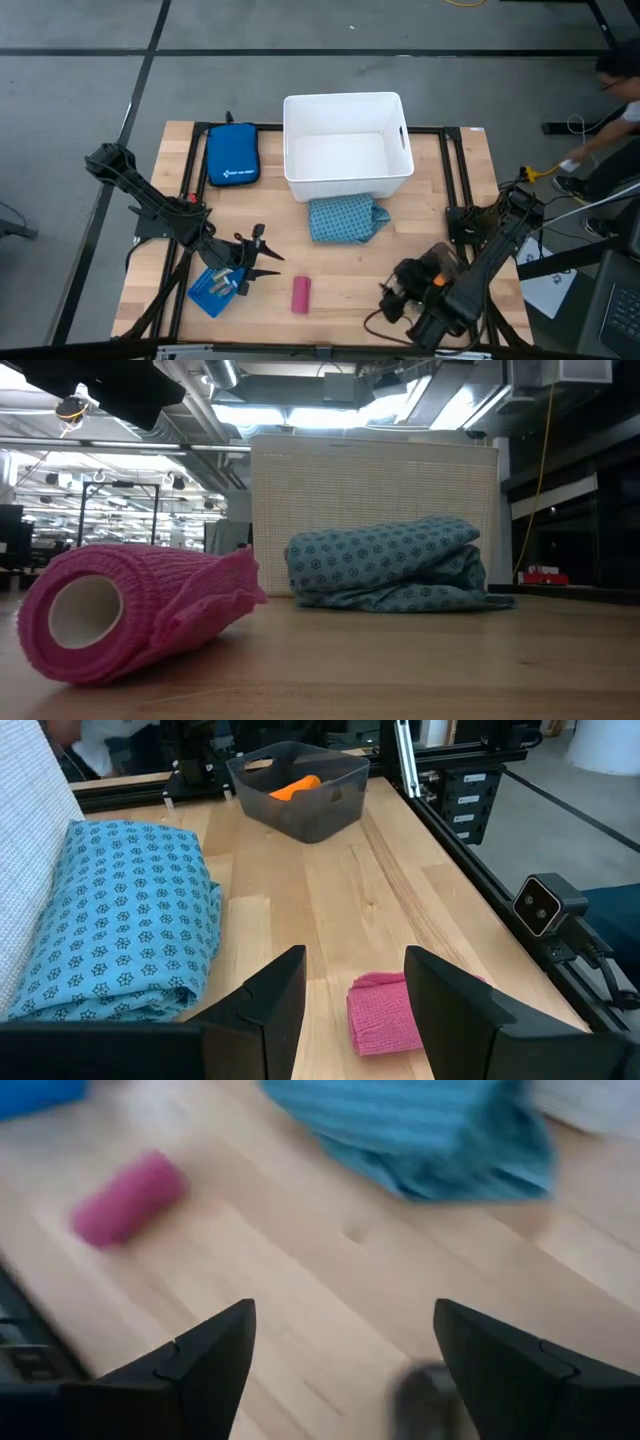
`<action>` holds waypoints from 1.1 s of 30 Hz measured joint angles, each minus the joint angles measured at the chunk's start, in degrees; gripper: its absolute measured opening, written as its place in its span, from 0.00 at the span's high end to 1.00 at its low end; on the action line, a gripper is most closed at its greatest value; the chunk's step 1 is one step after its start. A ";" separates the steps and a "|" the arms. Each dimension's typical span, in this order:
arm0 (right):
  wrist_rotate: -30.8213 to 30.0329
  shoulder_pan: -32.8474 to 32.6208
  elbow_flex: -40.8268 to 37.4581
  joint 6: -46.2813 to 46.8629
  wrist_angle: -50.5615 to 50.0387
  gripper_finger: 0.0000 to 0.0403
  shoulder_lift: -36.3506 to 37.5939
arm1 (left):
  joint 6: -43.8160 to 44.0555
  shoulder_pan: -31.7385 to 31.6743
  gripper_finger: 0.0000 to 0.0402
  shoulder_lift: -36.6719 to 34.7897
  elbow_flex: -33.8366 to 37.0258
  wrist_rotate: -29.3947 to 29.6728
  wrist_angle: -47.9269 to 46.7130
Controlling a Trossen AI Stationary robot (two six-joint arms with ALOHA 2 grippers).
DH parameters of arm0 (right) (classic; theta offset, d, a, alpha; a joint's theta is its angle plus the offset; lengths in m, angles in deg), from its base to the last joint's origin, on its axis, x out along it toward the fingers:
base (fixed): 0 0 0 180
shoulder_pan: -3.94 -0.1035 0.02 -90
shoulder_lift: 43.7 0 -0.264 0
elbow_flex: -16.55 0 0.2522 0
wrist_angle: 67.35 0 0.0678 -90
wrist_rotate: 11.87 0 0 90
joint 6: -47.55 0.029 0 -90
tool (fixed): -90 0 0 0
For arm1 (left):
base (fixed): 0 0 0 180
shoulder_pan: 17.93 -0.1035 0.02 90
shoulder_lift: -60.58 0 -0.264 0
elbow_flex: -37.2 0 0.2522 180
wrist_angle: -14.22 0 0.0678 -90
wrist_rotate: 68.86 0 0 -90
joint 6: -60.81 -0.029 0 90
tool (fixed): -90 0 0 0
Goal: Pick & Place Medicine items
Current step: Put the pink bandage into the black bin
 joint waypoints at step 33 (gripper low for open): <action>19.74 20.95 -0.06 -33.11 57.09 0.24 -19.98 | 0.33 0.01 0.58 -0.22 -0.04 1.19 -3.01</action>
